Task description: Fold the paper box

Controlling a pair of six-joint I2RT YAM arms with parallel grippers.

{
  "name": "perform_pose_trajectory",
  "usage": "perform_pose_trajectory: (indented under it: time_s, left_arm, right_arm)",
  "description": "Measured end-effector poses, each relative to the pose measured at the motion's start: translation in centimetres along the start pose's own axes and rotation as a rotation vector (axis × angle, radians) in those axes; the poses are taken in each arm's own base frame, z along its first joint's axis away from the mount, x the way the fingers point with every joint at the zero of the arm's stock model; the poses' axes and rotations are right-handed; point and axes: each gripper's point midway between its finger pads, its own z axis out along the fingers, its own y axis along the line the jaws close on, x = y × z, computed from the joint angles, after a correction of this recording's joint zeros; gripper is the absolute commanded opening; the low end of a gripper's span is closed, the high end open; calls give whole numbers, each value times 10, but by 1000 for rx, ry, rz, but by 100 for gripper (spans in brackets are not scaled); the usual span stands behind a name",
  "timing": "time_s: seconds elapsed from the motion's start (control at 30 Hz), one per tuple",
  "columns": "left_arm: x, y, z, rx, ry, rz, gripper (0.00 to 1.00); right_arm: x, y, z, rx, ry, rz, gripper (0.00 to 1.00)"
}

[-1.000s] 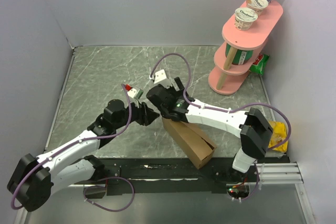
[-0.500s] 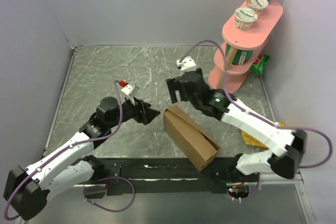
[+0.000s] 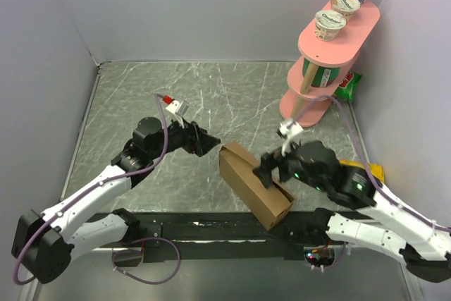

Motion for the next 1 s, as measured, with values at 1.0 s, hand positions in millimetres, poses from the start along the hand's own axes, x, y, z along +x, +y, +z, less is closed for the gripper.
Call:
perform_pose_trajectory:
  time_s: [1.0]
  left_arm:
    - [123, -72, -30, 220, 163, -169, 77]
  right_arm:
    - [82, 2, -61, -112, 147, 175, 87]
